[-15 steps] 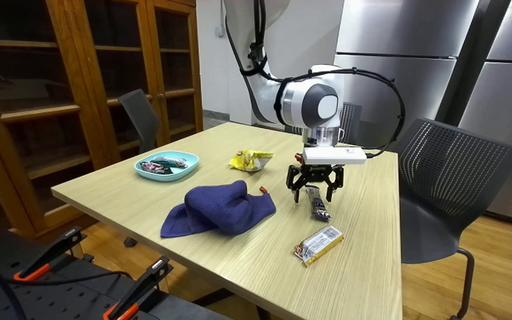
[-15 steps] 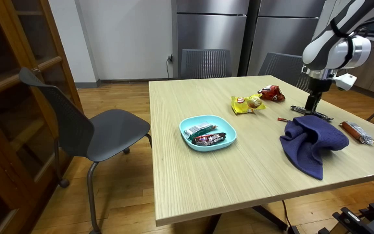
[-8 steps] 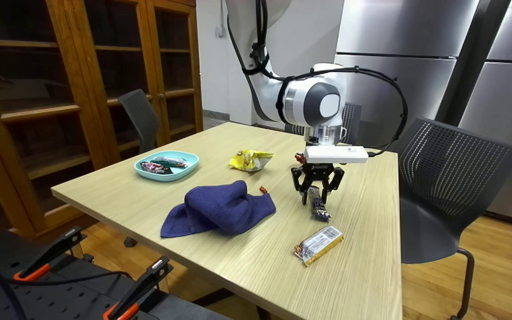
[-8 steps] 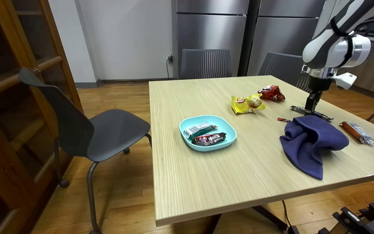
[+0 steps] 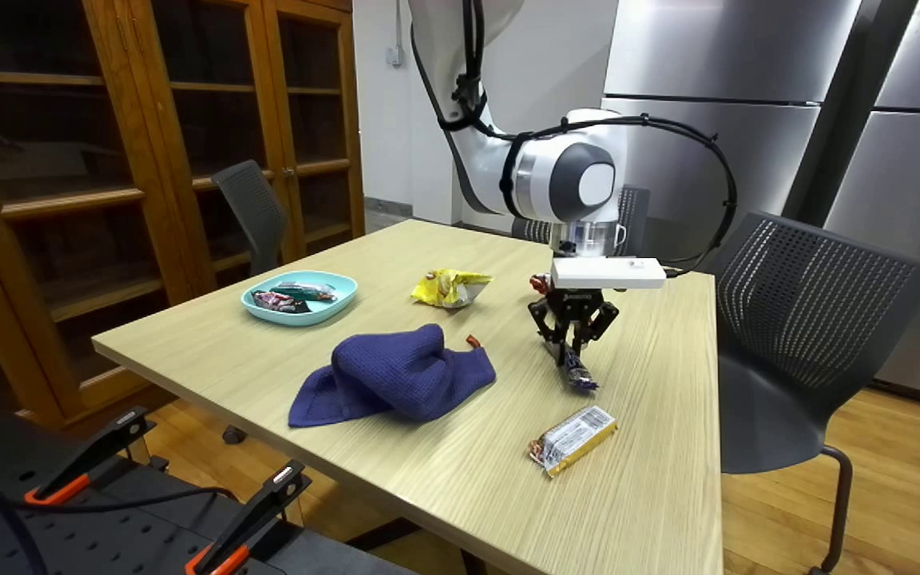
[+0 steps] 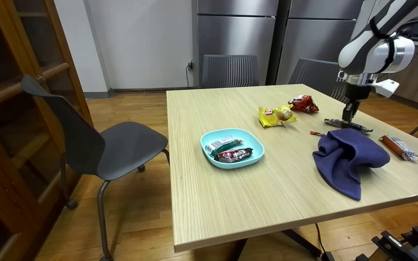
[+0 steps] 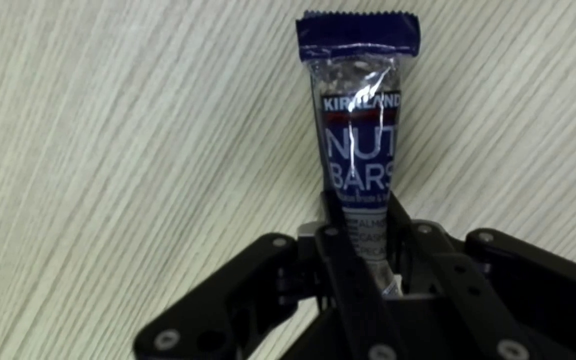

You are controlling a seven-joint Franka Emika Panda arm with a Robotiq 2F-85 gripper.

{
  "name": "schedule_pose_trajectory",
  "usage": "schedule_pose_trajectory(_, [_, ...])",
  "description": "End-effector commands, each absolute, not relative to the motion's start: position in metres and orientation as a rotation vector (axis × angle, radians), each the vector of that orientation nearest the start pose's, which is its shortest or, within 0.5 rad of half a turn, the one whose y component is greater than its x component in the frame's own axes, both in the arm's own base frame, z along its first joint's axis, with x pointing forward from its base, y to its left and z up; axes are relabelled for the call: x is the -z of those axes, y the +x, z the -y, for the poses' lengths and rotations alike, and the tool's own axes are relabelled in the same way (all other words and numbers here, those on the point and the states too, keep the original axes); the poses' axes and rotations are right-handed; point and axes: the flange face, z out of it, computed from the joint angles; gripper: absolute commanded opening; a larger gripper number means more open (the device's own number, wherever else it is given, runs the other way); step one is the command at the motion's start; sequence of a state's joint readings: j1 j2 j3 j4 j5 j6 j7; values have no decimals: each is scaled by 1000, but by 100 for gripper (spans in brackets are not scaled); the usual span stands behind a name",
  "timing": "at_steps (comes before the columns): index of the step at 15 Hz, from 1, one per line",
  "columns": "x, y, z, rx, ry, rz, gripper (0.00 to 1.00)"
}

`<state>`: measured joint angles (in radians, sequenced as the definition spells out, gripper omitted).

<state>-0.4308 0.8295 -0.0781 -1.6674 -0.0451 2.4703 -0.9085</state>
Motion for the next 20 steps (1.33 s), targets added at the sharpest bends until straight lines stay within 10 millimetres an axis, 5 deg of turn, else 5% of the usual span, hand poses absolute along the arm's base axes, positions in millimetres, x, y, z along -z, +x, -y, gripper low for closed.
schedule_pose_trajectory(1, [-145,588,320,-137,-3135,719,6])
schedule_pose_trajectory(9, [-209,595,267,-91,-3140,970,5])
schedule_pose_trajectory(20, [-252,596,135,-64,-3015,1320,5])
